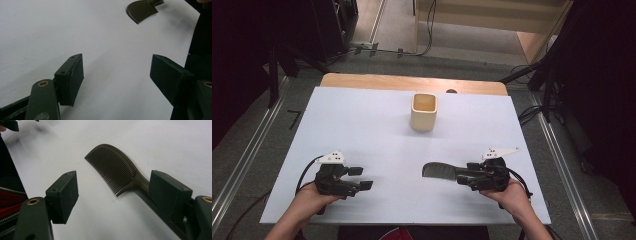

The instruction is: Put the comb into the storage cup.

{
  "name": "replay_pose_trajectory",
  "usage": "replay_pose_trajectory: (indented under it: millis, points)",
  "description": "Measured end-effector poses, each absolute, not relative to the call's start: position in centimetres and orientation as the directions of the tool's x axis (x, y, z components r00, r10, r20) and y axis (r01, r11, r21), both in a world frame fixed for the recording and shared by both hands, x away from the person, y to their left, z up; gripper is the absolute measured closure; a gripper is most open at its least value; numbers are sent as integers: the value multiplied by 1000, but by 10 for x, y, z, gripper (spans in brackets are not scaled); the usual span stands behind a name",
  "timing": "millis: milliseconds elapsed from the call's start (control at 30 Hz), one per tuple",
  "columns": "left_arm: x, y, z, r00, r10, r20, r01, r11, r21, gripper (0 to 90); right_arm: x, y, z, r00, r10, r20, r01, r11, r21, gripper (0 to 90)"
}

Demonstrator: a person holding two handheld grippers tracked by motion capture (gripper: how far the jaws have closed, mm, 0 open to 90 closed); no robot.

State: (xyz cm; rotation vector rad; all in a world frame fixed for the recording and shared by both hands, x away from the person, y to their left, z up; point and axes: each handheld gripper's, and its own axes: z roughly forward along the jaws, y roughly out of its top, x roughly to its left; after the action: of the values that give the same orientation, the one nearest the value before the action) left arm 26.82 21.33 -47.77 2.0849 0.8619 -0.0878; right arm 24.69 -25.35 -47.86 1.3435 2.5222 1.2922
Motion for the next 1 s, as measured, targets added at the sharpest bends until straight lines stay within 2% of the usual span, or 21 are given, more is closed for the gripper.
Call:
replay_pose_trajectory:
  millis: [300,1000]
  points:
    - [268,213,-477,760,547,-351,604,-396,692,283,246,-238,-463,-647,680,344,670,292,683,221]
    - [268,213,-477,764,551,-334,594,-402,697,284,263,-201,-455,-687,650,324,647,345,680,224]
